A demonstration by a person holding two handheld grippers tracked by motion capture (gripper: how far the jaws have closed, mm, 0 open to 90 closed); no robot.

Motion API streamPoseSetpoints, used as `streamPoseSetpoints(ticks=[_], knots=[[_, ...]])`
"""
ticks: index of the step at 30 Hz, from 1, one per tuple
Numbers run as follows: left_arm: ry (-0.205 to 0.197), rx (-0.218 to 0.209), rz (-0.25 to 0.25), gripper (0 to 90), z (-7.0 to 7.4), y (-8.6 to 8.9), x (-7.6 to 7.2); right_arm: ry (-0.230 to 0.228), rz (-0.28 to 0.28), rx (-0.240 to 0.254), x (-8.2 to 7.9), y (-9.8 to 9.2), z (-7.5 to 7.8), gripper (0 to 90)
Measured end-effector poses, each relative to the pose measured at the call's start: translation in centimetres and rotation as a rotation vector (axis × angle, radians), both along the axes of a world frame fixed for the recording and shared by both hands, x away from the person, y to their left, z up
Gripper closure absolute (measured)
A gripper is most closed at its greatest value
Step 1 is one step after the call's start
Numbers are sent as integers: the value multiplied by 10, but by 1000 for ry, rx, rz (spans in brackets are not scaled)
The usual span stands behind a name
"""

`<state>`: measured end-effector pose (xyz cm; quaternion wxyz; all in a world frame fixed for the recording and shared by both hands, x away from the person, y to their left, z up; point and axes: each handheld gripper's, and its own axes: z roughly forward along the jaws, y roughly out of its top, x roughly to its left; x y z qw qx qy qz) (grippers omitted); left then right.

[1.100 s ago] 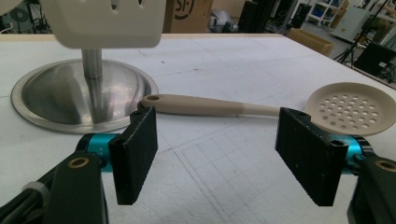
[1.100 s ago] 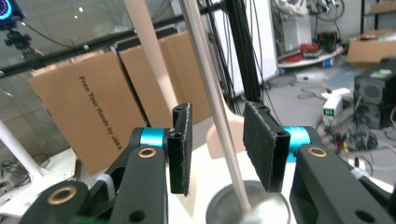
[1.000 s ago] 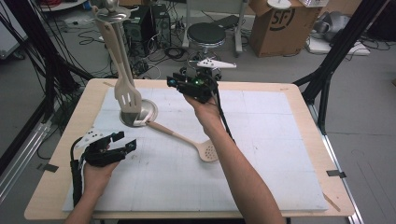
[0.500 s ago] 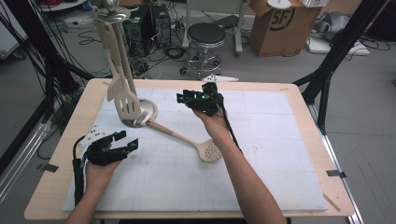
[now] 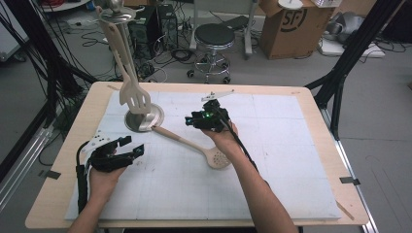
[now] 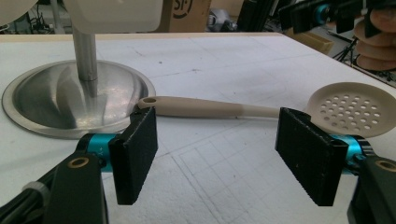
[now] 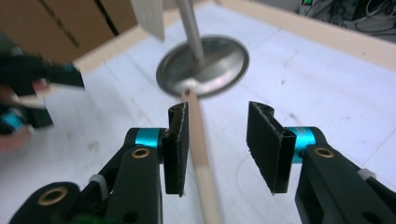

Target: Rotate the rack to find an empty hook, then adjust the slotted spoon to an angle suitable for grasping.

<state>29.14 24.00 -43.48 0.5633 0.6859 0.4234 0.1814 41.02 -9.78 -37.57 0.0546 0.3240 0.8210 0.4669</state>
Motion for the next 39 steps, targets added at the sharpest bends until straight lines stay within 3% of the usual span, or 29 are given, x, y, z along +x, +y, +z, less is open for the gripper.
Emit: streamPoseSetpoints(ticks=[6, 9, 14, 26, 31, 39], knots=[[-1, -1, -1, 303, 0, 0, 0, 49, 20, -12, 2, 3, -7, 583], [1, -1, -1, 302, 0, -1, 0, 123, 61, -29, 3, 7, -14, 612], [-1, 0, -4, 302, 0, -1, 0, 180, 76, -50, 5, 13, -24, 612], [-4, -2, -3, 304, 1, -2, 0, 227, 118, -64, 5, 23, -32, 615], [-5, 0, -5, 304, 1, -3, 0, 277, 169, -105, 6, 33, -45, 724], [-2, 0, -8, 304, 1, -3, 0, 338, 220, -235, 3, 57, -65, 862]])
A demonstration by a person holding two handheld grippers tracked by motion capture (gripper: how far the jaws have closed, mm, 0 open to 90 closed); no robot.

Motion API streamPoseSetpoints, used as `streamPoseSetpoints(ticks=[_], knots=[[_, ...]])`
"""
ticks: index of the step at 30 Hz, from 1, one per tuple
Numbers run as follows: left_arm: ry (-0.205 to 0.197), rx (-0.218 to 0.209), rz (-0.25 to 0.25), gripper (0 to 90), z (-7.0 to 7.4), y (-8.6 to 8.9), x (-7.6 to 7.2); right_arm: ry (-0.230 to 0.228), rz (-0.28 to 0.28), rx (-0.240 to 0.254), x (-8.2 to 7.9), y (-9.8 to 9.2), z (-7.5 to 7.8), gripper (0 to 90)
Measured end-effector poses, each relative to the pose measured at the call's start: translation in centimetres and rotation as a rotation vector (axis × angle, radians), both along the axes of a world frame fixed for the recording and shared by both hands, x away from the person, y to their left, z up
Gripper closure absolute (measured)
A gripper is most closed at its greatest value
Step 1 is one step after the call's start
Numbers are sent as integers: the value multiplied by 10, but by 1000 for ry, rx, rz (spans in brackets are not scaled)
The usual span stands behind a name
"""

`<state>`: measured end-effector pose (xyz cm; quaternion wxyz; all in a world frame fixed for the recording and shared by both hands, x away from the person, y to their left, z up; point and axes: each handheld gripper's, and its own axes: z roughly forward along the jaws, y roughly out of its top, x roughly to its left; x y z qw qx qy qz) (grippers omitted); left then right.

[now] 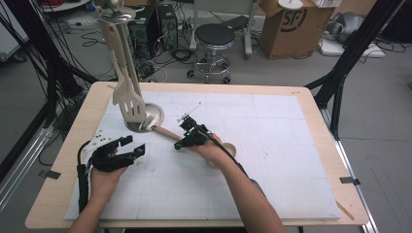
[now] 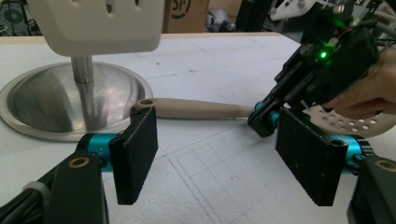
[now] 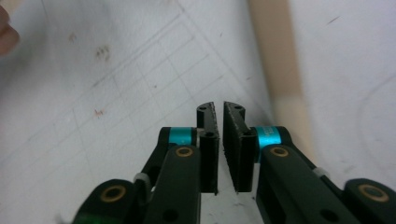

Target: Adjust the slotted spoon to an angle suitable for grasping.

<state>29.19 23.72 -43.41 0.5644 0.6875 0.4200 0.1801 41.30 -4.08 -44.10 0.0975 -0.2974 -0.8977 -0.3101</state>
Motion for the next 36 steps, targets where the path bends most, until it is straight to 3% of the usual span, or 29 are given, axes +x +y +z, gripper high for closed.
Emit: streamPoseSetpoints(ticks=[2, 6, 8, 12, 16, 20, 22, 25, 28, 33, 36], knots=[[0, -1, -1, 304, 0, 0, 0, -3, 8, -37, -1, 4, -4, 873], [0, -3, 0, 304, 0, 0, 0, -5, -3, -30, 1, 4, -4, 891], [-1, -4, 0, 304, 0, 0, 0, -10, -38, -32, 2, 3, -4, 897], [0, -5, -2, 304, 0, -1, 0, -42, -58, -40, 2, 5, -2, 897], [0, -3, -1, 304, 0, -1, 0, -38, -88, -34, 3, 4, -2, 898], [-1, -3, 0, 304, 0, -1, -1, -65, -176, -23, 6, 1, -3, 898], [-1, -3, 0, 304, 0, -1, 0, -31, -243, 10, 10, -3, -6, 897], [-1, -3, -2, 304, 0, -1, 0, -15, -323, 38, 14, -8, -8, 897], [-2, -4, -1, 304, 0, 0, 0, -7, -362, 74, 17, -11, -7, 897], [-1, -3, -1, 304, 0, -1, 0, -13, -354, 114, 19, -23, 8, 862], [-2, -2, -1, 304, 0, -1, 0, -45, -341, 54, 20, -31, 14, 757]])
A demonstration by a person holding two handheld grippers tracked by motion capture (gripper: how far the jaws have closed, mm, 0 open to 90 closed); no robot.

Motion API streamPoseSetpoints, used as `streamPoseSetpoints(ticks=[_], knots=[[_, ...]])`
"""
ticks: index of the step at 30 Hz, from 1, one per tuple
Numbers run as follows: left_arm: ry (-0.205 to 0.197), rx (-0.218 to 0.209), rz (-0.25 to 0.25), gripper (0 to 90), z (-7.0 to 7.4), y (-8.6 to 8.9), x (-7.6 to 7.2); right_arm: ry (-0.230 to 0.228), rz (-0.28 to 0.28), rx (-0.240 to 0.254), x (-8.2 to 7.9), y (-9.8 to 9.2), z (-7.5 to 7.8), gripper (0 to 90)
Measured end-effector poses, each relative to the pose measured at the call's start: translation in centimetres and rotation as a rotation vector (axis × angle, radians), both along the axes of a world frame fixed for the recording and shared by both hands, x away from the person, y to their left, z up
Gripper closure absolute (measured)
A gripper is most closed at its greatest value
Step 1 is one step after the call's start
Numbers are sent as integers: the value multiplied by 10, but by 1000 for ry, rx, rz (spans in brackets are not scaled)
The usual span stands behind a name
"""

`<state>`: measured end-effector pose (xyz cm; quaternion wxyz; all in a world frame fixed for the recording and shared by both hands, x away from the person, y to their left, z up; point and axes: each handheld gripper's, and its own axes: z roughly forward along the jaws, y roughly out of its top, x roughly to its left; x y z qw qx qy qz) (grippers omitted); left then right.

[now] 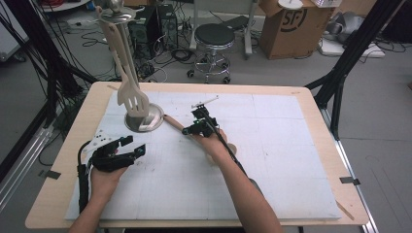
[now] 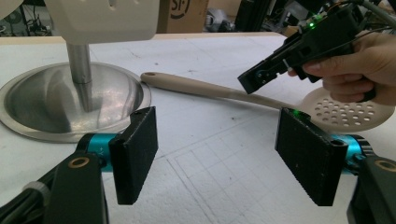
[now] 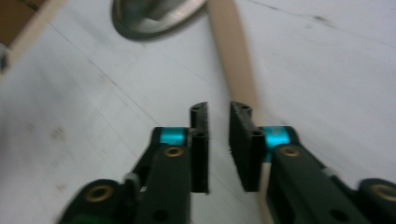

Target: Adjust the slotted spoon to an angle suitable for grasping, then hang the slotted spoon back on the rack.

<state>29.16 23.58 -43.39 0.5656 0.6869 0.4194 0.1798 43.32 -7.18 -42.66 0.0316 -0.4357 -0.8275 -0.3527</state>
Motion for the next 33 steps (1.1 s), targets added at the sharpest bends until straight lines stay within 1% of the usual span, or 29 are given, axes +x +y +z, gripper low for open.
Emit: streamPoseSetpoints(ticks=[2, 4, 6, 9, 11, 12, 13, 15, 17, 22, 25, 26, 29, 33], knots=[[2, 4, -2, 304, 0, 0, 0, -2, 7, -51, -1, -4, 4, 707], [2, 5, -3, 304, 0, 0, 0, 3, 18, -62, -2, -6, 6, 699], [2, 5, -4, 304, 0, -1, 0, -6, 27, -82, -3, -7, 8, 700], [1, 6, -2, 304, 0, -1, 0, 22, 45, -108, -4, -7, 6, 702], [1, 4, -2, 304, 0, -1, 0, 27, 52, -122, -5, -8, 4, 703], [2, 4, 0, 304, -1, -1, 1, 19, 59, -123, -5, -9, 4, 703], [4, 5, -1, 304, -1, -1, 1, 30, 53, -122, -5, -10, 4, 704], [3, 8, 0, 304, -1, -1, 1, 22, 56, -134, -4, -11, 5, 704], [2, 6, -1, 304, -1, -1, 1, 19, 53, -136, -4, -13, 4, 703], [5, 9, -3, 304, -1, -1, 1, 29, 53, -152, -5, -15, 2, 696], [5, 10, -3, 304, -1, -1, 1, 34, 46, -158, -4, -16, 2, 678], [6, 9, -4, 304, -1, -2, 1, 28, 54, -163, -4, -17, 1, 677], [5, 9, -4, 304, -1, -2, 1, 43, 59, -154, -4, -16, 0, 667], [8, 11, -5, 304, -1, -2, 1, 60, 81, -177, -4, -14, -5, 666]])
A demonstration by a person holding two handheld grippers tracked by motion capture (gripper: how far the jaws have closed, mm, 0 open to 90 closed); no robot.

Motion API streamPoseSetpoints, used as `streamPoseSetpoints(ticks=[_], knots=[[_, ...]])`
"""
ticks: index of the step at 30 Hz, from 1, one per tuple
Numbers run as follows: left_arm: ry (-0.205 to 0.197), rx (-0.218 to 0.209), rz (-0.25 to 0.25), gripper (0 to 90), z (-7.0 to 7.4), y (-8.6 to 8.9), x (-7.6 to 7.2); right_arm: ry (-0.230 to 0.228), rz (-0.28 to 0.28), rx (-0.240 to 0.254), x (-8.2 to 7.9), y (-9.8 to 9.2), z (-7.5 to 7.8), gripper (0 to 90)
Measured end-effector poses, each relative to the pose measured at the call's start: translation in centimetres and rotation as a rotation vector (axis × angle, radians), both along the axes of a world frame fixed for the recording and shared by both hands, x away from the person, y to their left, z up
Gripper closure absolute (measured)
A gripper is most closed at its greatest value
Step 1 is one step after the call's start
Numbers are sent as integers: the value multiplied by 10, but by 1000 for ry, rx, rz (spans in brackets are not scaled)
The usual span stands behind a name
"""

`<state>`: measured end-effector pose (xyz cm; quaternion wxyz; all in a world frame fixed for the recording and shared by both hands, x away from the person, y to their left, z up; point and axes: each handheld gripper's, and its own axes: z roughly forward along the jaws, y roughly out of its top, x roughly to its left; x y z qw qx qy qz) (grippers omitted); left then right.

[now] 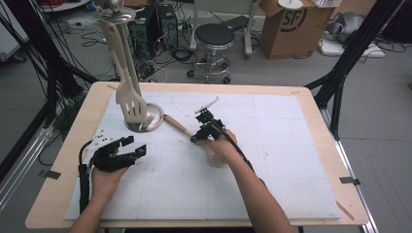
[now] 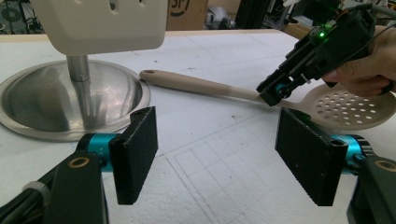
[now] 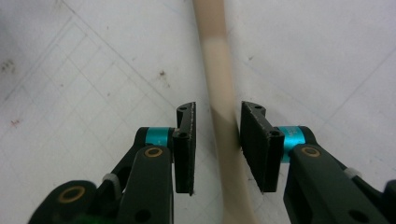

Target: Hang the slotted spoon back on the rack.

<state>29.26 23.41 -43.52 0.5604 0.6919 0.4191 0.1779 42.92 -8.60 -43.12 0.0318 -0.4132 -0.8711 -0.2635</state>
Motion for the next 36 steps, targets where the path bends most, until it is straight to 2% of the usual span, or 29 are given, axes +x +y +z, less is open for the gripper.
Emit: streamPoseSetpoints(ticks=[1, 4, 9, 13, 15, 18, 21, 27, 28, 30, 32, 35, 36], knots=[[0, 1, -2, 304, 0, 0, 0, 18, 11, -12, 0, 1, -3, 656], [1, 2, 0, 304, 0, -1, 0, 11, 21, -18, 0, 1, -5, 698], [7, 9, -1, 304, -1, -2, -1, 21, 30, 8, 5, -4, -8, 745], [7, 2, 3, 304, -1, -2, -1, -20, 57, -32, 1, 1, -8, 750], [7, 3, 2, 304, -1, -2, -1, -40, 62, -37, 0, 2, -8, 751], [9, 5, 2, 304, -1, -2, -1, -57, 59, -16, -2, 0, -10, 754], [12, 1, 7, 304, -2, -3, 1, -64, 51, 33, -3, -6, -14, 764], [16, 3, 6, 304, -4, -3, 4, -130, 71, -26, -10, -1, -9, 786], [21, -2, 7, 304, -4, -3, 4, -148, 67, -20, -12, 0, -8, 789], [25, 4, 5, 304, -4, -3, 4, -164, 43, 56, -15, -1, -3, 790], [22, -3, 2, 304, -4, -3, 3, -197, 39, 101, -16, -2, 5, 789], [14, -3, 4, 304, -2, -3, 2, -212, 23, 182, -16, -5, 18, 789], [12, -3, 2, 304, -2, -3, 1, -235, 22, 194, -17, -6, 22, 789]])
